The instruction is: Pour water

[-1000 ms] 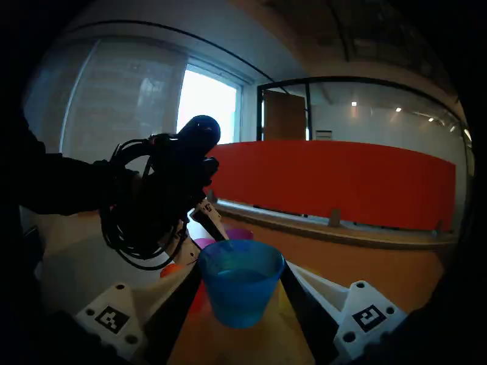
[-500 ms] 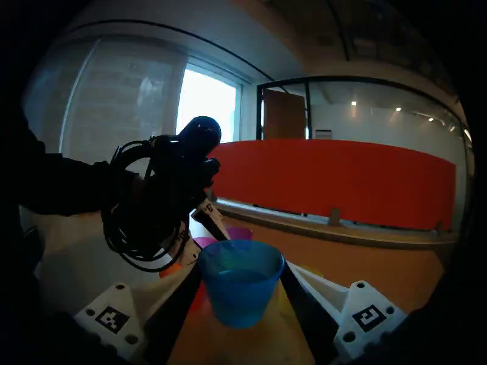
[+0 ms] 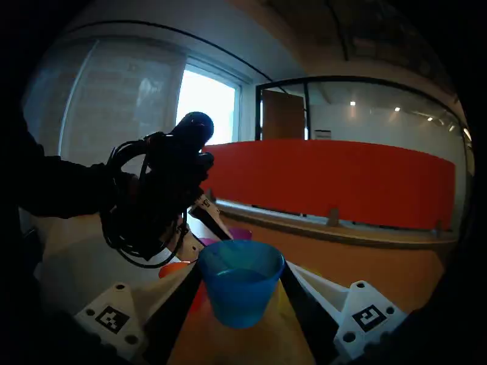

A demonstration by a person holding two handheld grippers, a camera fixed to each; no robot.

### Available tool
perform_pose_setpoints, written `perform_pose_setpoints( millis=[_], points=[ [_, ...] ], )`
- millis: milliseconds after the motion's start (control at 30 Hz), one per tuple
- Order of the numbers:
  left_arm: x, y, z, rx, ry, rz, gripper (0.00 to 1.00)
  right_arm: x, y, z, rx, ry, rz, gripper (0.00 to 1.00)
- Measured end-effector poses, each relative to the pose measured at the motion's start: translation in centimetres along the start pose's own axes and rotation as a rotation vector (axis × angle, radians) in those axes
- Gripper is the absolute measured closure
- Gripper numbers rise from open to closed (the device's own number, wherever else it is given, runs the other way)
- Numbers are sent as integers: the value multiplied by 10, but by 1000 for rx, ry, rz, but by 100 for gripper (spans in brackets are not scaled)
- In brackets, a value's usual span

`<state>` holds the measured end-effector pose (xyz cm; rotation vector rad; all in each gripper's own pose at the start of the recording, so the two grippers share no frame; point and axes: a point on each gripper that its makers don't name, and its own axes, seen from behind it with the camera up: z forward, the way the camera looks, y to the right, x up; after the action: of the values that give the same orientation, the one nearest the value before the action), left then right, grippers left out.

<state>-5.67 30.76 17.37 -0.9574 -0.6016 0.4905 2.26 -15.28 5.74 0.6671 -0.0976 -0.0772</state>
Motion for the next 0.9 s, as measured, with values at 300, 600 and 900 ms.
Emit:
perform_pose_setpoints(
  millis=[300, 600, 900],
  points=[
    [16, 0, -30, 23, 85, -15, 11, 7, -5, -3, -5, 3, -14, 8],
    [30, 7, -73, 61, 190, -21, 11, 16, -19, -6, -4, 7, -28, 8],
    [32, 18, -121, 100, 293, -51, 12, 23, -38, -11, 8, 11, -34, 8]
  ],
)
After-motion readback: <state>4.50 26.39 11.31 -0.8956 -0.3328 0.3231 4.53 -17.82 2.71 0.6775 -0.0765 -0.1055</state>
